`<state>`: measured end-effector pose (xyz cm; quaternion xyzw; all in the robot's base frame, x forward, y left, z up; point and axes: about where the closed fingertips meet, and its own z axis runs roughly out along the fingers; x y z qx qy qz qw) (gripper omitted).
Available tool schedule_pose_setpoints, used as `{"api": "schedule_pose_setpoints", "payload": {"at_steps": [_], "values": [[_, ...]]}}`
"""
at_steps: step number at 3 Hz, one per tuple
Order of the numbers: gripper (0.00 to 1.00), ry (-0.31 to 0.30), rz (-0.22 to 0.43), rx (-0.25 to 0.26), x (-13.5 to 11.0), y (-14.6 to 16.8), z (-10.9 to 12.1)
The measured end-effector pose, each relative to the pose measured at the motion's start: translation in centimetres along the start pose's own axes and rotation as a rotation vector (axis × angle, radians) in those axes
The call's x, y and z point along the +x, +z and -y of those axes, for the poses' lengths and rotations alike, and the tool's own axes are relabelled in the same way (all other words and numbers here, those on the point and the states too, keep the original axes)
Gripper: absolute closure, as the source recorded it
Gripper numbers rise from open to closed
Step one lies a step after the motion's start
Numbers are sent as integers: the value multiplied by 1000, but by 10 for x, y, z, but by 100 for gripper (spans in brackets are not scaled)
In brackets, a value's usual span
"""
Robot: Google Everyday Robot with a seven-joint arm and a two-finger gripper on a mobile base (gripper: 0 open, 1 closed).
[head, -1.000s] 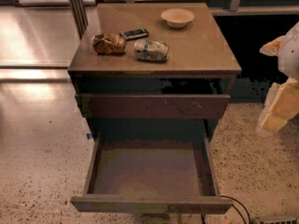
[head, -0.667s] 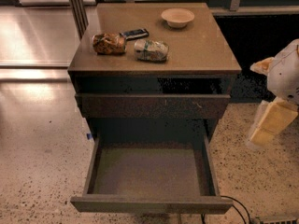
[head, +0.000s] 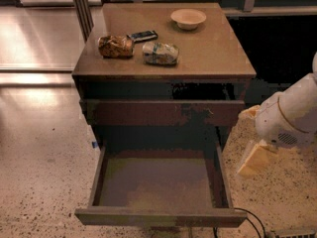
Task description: Close middle drawer
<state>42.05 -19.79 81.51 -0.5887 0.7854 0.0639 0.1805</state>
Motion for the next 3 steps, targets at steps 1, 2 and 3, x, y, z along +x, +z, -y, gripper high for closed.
{"api": "schedule_pose_setpoints", "payload": {"at_steps": [1, 2, 3], "values": [[42, 1, -3, -4, 1, 4, -2], [65, 1, -3, -4, 1, 4, -2], [89, 8, 0, 2, 1, 4, -4]]}}
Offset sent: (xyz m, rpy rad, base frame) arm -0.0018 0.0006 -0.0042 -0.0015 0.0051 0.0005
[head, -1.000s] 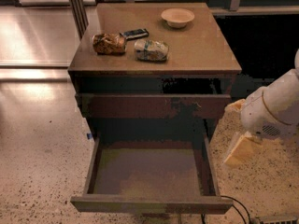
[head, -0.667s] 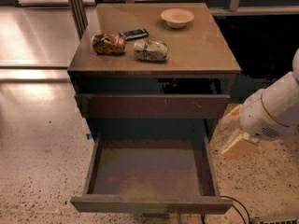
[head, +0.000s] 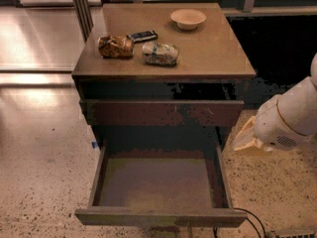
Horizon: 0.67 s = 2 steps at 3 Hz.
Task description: Close middle drawer
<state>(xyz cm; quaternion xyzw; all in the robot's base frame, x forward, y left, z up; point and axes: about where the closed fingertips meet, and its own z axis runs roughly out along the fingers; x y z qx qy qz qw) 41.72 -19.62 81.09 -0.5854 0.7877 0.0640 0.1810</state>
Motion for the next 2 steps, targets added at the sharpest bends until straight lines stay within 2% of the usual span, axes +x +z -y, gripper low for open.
{"api": "schedule_pose_setpoints", "payload": {"at_steps": [1, 2], "values": [[100, 35, 25, -14, 6, 26, -15], [100, 63, 82, -44, 7, 69, -41]]}}
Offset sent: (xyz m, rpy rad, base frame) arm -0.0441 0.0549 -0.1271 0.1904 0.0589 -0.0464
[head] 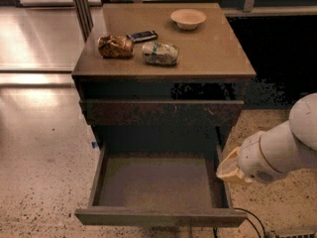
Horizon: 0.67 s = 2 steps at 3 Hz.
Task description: Close middle drawer
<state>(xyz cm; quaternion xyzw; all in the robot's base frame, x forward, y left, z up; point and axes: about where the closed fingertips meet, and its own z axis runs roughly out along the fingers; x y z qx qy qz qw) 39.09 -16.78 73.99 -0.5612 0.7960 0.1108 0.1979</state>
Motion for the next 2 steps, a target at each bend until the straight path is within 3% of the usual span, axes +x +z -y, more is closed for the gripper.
{"api": "schedule_pose_setpoints", "payload": {"at_steps": [2], "values": [[100, 16, 88, -61, 8, 71, -57]]}}
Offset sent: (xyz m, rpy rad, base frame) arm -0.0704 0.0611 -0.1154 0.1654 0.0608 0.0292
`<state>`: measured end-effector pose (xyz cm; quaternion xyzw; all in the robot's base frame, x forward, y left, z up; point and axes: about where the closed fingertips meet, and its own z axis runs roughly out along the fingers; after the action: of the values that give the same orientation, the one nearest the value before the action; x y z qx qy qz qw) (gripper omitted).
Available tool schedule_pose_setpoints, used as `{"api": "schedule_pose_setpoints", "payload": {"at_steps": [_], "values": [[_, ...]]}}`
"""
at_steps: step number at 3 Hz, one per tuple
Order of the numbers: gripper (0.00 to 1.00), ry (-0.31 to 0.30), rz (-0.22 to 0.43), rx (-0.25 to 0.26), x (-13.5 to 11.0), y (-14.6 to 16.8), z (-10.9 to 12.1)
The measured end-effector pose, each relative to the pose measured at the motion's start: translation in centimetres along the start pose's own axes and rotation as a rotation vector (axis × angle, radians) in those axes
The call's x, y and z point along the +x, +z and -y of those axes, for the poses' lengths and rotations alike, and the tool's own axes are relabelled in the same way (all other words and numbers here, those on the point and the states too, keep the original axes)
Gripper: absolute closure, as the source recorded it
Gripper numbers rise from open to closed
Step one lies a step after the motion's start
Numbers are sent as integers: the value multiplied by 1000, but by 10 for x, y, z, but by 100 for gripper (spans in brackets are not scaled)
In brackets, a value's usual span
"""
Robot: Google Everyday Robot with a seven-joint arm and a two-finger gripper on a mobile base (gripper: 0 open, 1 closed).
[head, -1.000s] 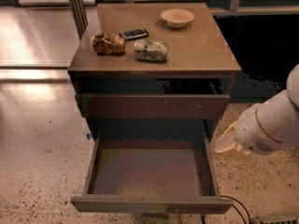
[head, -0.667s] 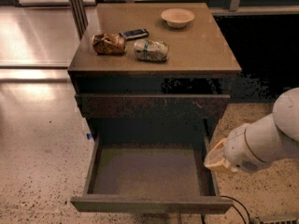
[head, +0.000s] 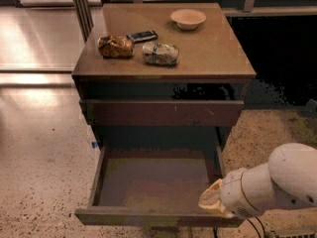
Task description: Close middle drawer
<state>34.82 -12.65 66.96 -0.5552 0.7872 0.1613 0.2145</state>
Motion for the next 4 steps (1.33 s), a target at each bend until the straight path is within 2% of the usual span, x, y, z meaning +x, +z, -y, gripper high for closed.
{"api": "schedule_pose_setpoints", "payload": {"at_steps": [1, 3, 4], "values": [[100, -1, -7, -53, 15, 20, -21], [100, 11, -1, -49, 18, 27, -26], [100, 40, 13, -44, 33, 56, -52]]}}
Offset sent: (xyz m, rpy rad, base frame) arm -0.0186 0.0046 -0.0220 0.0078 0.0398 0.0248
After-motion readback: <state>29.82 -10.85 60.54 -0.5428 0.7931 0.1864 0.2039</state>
